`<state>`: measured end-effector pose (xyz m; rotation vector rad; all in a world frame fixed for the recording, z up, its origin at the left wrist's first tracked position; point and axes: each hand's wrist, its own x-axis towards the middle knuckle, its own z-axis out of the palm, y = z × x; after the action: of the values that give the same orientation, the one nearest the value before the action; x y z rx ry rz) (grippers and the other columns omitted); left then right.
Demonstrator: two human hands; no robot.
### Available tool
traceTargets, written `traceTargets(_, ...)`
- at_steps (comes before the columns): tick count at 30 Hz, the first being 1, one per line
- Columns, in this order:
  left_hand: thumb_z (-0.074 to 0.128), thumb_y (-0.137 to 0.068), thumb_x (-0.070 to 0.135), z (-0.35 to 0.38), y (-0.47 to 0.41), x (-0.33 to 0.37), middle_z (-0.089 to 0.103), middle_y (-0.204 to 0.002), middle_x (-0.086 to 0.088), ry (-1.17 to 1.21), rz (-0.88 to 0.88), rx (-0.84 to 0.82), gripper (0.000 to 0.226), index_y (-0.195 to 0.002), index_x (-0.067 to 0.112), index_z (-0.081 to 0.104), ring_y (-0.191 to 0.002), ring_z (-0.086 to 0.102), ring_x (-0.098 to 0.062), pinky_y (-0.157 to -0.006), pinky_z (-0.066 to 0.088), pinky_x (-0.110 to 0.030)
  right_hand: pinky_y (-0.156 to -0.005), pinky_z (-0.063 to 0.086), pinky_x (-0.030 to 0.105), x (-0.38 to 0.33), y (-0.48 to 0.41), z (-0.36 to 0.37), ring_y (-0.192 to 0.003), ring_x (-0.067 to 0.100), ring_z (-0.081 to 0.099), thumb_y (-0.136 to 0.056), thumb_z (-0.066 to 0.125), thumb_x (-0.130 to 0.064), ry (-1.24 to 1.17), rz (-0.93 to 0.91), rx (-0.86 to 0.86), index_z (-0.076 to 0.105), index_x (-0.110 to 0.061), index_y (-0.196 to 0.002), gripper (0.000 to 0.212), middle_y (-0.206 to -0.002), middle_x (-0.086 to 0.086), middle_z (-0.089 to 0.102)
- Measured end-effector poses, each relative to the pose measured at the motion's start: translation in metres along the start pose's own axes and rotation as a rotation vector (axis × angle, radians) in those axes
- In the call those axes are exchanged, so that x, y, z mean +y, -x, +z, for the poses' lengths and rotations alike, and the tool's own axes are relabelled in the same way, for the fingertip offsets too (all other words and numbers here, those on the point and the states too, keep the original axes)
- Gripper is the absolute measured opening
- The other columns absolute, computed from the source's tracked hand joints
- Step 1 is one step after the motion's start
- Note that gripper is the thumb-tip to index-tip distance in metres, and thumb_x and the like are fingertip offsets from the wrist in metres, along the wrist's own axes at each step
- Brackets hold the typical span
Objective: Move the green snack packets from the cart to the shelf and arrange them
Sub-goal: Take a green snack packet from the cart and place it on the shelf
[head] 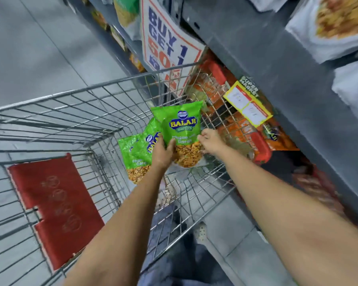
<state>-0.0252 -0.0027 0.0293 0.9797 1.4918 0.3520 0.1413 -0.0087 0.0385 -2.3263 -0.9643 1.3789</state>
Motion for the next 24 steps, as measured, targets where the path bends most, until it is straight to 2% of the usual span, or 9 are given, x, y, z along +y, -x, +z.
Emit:
traceTargets(3,0.058,-0.087,0.041,-0.024,0.022,0.006,0.062,-0.122,-0.016,0.033,0.089,0.087,0.052,-0.126,0.008,0.049,-0.11,0.06,-0.032,-0.097,0.049,-0.054,-0.09,0.052,0.053,-0.019,0.031,0.0,-0.1,0.032,0.063,-0.092,0.054,-0.024,-0.033,-0.093,0.041,0.061,-0.008,-0.106,0.022,-0.119,0.017,0.065)
traceTargets(5,0.058,-0.089,0.033,-0.04,0.039,0.015,0.066,-0.111,-0.01,0.078,0.177,0.102,0.034,-0.116,0.013,0.055,-0.099,0.063,-0.026,-0.094,0.05,-0.054,-0.087,0.053,0.051,-0.032,0.052,-0.004,-0.093,0.026,0.063,-0.09,0.056,-0.028,-0.06,-0.183,0.066,0.061,-0.016,-0.095,0.015,-0.112,0.016,0.068)
traceTargets(8,0.059,-0.085,0.042,-0.055,0.068,0.041,0.068,-0.111,-0.006,0.07,0.298,0.148,0.042,-0.118,0.017,0.055,-0.1,0.065,-0.027,-0.093,0.052,-0.053,-0.082,0.05,0.037,-0.045,0.081,-0.016,-0.097,0.028,0.063,-0.09,0.056,-0.024,-0.102,-0.295,0.151,0.063,-0.006,-0.097,0.021,-0.107,0.017,0.069)
traceTargets(10,0.059,-0.081,0.048,-0.057,0.085,0.064,0.069,-0.108,-0.004,0.036,0.406,0.129,0.039,-0.112,0.024,0.057,-0.1,0.067,-0.03,-0.089,0.053,-0.055,-0.083,0.05,0.037,-0.049,0.102,-0.032,-0.098,0.03,0.064,-0.089,0.055,-0.023,-0.154,-0.367,0.242,0.064,-0.009,-0.094,0.017,-0.105,0.016,0.07)
traceTargets(12,0.06,-0.087,0.036,-0.048,0.106,0.095,0.068,-0.109,-0.002,0.046,0.506,0.051,0.026,-0.111,0.027,0.058,-0.102,0.066,-0.026,-0.091,0.053,-0.052,-0.086,0.052,0.045,-0.047,0.124,-0.056,-0.098,0.03,0.065,-0.088,0.055,-0.022,-0.249,-0.424,0.341,0.062,-0.015,-0.085,0.01,-0.101,0.012,0.07)
traceTargets(15,0.054,-0.094,0.012,-0.023,0.135,0.137,0.064,-0.115,-0.004,0.068,0.716,-0.09,0.027,-0.121,0.018,0.053,-0.103,0.061,-0.017,-0.092,0.053,-0.034,-0.082,0.049,0.042,-0.038,0.159,-0.097,-0.088,0.025,0.063,-0.091,0.055,-0.022,-0.334,-0.477,0.498,0.062,-0.008,-0.092,0.016,-0.086,0.001,0.064)
traceTargets(19,0.058,-0.09,0.026,0.04,0.175,0.187,0.067,-0.107,0.004,0.036,0.873,-0.285,0.017,-0.107,0.03,0.057,-0.099,0.064,-0.014,-0.089,0.052,-0.036,-0.074,0.048,0.038,0.0,0.213,-0.165,-0.077,0.015,0.059,-0.091,0.051,-0.027,-0.406,-0.542,0.769,0.057,-0.016,-0.088,0.013,-0.074,-0.009,0.059)
traceTargets(22,0.055,-0.088,0.028,0.096,0.21,0.211,0.067,-0.104,0.007,-0.018,1.021,-0.418,0.024,-0.112,0.022,0.055,-0.093,0.061,-0.002,-0.086,0.05,-0.026,-0.066,0.04,0.017,0.037,0.254,-0.202,-0.068,0.003,0.049,-0.093,0.05,-0.019,-0.44,-0.547,0.997,0.058,-0.006,-0.09,0.015,-0.074,0.0,0.057)
traceTargets(24,0.056,-0.086,0.031,0.135,0.23,0.217,0.067,-0.107,0.002,-0.045,1.068,-0.515,0.036,-0.118,0.015,0.056,-0.092,0.06,-0.002,-0.087,0.05,-0.025,-0.061,0.035,0.011,0.066,0.278,-0.221,-0.061,0.0,0.044,-0.093,0.048,-0.015,-0.442,-0.538,1.121,0.055,-0.009,-0.086,0.011,-0.068,-0.002,0.051)
